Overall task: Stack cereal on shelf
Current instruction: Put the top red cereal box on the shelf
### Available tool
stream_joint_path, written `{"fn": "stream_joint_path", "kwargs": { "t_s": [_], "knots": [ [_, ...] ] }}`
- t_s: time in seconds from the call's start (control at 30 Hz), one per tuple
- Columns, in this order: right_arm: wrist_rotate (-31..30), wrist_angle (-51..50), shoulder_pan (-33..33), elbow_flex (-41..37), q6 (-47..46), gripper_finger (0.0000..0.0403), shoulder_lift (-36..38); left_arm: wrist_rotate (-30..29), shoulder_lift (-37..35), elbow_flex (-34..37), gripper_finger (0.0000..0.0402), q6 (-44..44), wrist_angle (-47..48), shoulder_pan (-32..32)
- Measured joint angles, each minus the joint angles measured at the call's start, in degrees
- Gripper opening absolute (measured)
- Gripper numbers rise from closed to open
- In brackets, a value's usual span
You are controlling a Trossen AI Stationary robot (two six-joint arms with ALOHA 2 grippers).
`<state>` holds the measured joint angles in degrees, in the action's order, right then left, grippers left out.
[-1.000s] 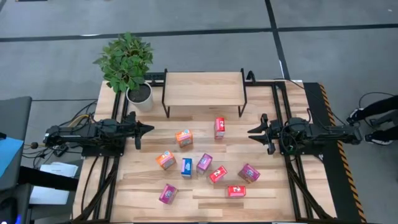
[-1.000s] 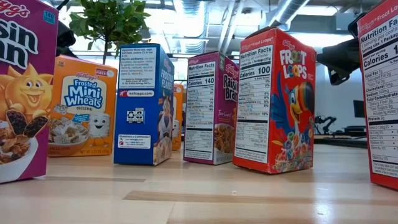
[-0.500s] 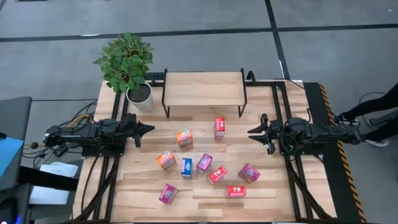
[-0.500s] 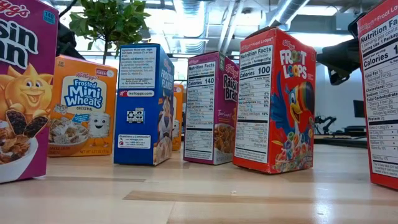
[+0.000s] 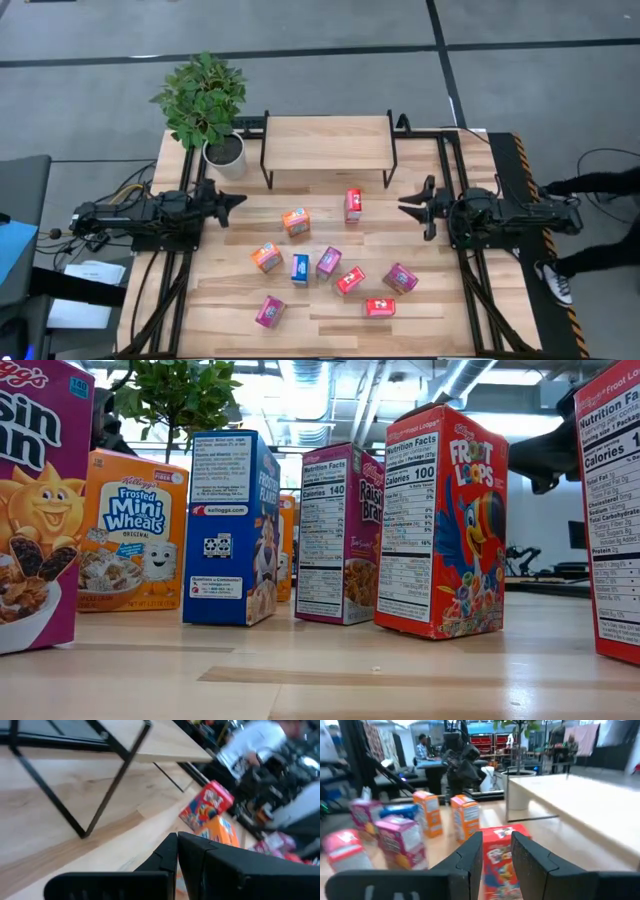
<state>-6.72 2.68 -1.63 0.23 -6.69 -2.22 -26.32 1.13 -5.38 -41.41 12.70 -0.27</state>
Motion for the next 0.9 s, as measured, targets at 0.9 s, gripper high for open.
{"fn": "stream_joint_path", "kwargs": {
  "t_s": [0.9],
  "knots": [
    [-5.70, 12.61, -1.91, 12.31, -16.17, 0.0130, -0.18, -5.93, -0.01, -0.28, 0.0140, -6.52, -32.72, 0.00]
  ]
}}
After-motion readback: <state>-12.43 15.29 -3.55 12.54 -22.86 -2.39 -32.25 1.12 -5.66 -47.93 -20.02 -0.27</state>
